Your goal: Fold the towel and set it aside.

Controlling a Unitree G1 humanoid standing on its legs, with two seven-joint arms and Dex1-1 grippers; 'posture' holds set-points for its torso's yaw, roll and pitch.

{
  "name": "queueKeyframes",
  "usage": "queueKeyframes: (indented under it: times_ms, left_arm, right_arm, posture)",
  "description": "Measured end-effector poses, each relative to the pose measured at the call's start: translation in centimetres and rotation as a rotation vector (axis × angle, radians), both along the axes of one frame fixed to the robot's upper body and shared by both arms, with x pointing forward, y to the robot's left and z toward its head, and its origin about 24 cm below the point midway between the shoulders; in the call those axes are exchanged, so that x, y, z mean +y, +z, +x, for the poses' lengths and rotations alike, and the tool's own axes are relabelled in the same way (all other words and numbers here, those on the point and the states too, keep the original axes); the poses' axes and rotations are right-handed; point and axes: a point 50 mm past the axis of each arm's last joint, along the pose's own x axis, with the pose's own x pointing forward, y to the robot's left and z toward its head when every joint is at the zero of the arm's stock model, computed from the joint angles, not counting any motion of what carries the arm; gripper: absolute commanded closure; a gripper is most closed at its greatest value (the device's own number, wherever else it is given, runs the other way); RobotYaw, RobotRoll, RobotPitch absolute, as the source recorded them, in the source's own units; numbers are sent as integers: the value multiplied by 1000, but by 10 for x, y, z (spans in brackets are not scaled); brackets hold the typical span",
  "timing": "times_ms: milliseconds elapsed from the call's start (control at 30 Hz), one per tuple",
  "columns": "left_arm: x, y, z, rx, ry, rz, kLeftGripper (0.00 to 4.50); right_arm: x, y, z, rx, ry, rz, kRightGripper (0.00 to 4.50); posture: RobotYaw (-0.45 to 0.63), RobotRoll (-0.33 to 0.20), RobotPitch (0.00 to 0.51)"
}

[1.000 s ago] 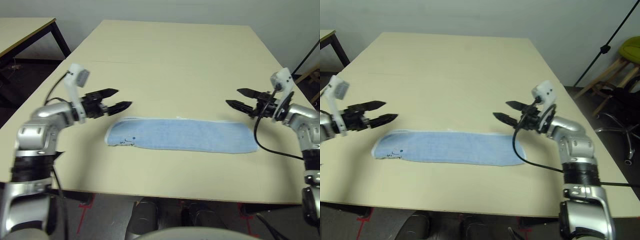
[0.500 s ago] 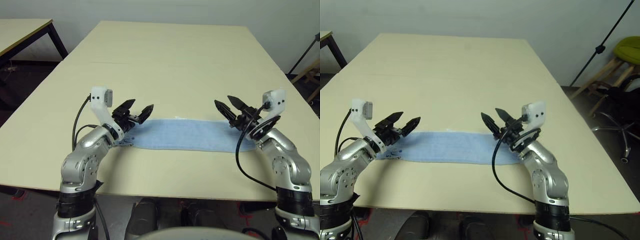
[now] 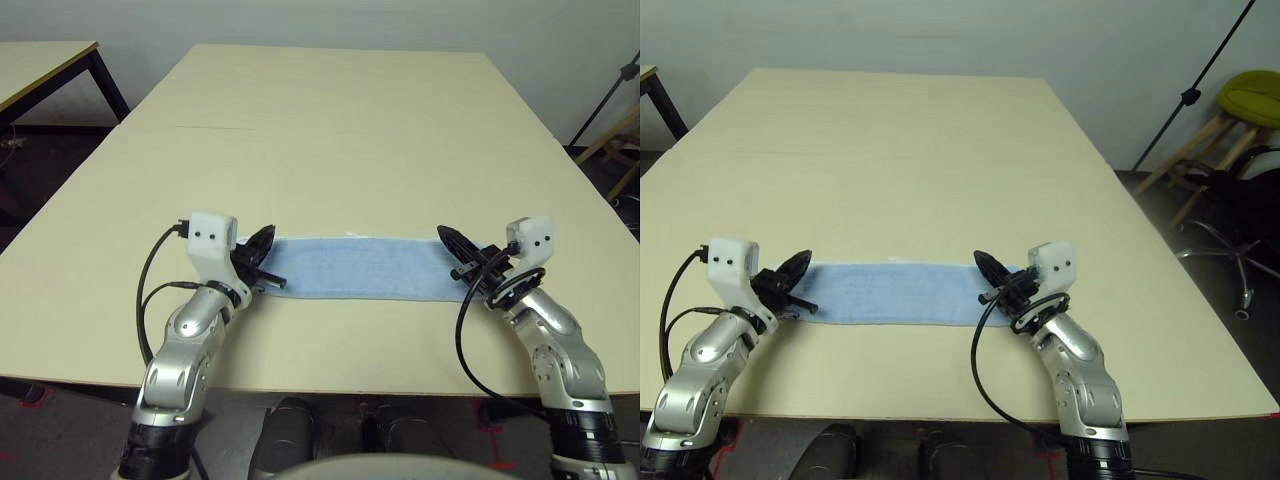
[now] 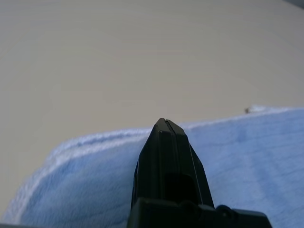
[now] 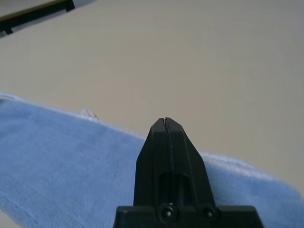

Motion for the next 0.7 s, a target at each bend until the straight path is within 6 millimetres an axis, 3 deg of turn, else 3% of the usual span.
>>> queueKeyframes:
  times_ms: [333, 667, 700]
  left_arm:
    - [31, -27, -9, 56, 65, 73, 4471]
    - [63, -25, -7, 21, 107, 121, 4471]
    - [65, -24, -6, 15, 102, 123, 4306]
  right_arm:
    - [-22, -21, 1, 112, -92, -110, 4500]
    - [-52, -17, -3, 123, -189, -144, 4500]
    - [-56, -16, -4, 119, -205, -135, 4500]
  posture:
    - [118, 0, 87]
    - [107, 0, 92]
    - [106, 0, 92]
